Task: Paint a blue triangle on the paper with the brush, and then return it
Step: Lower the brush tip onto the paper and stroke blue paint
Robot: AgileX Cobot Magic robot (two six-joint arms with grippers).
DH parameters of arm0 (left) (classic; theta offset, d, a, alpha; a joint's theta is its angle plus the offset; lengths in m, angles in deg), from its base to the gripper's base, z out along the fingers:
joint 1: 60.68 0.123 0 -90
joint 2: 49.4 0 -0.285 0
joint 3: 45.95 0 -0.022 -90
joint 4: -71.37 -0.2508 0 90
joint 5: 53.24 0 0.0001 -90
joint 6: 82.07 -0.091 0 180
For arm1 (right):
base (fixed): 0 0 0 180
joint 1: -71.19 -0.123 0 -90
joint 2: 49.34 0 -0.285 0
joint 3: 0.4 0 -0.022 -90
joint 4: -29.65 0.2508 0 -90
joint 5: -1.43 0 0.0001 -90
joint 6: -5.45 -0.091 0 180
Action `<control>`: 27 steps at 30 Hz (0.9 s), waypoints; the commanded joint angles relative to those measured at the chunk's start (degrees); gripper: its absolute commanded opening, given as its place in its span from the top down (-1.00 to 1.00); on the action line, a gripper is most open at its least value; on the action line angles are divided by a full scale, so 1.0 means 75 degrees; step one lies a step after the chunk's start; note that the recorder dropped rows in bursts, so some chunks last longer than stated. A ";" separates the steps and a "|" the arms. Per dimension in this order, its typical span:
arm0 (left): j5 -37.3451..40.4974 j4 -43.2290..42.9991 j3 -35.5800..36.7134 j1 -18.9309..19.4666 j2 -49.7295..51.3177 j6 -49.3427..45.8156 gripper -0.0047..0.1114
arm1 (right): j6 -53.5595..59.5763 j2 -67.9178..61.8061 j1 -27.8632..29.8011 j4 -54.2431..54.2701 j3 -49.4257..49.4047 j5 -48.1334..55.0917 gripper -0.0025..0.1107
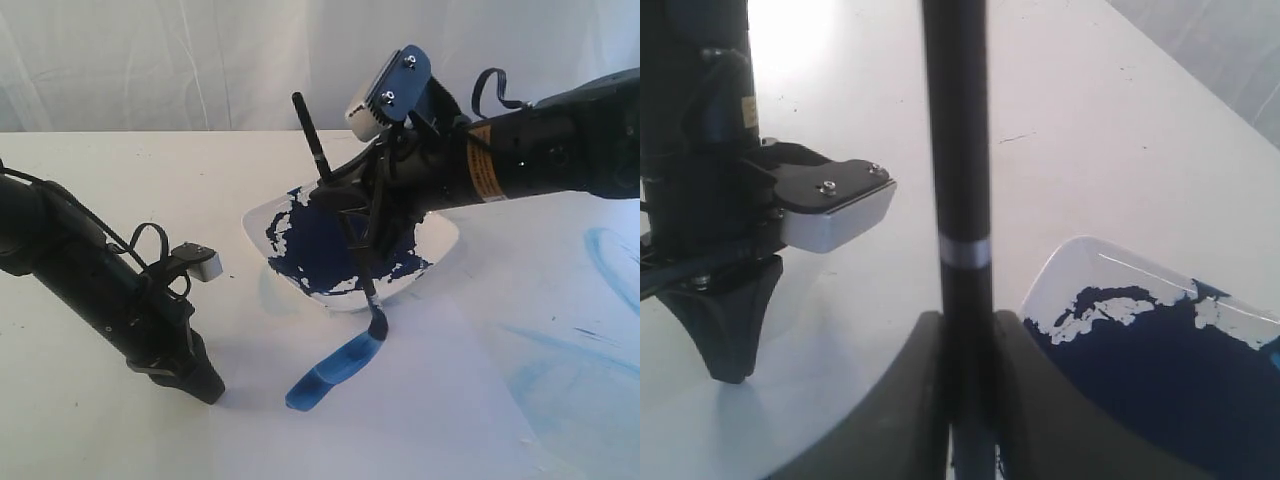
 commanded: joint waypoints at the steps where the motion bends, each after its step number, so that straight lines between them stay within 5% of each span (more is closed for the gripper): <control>1: 0.0147 0.0031 -0.0008 -0.0041 -0.0002 0.0038 0.92 | -0.0220 0.0156 0.0010 -0.0038 -0.0030 0.0131 0.96; 19: 0.0175 0.0031 -0.0008 -0.0041 -0.0002 0.0050 0.92 | -0.2172 0.1900 -0.0185 -0.0038 -0.0048 -0.2394 0.96; 25: 0.0172 0.0031 -0.0008 -0.0041 -0.0002 0.0050 0.92 | -0.2169 0.1868 -0.1806 -0.0038 -0.0574 0.0451 0.96; 27: 0.0154 0.0016 -0.0008 -0.0041 -0.0002 0.0050 0.92 | -0.1612 0.1869 -0.2191 0.0996 -0.0741 0.1824 0.96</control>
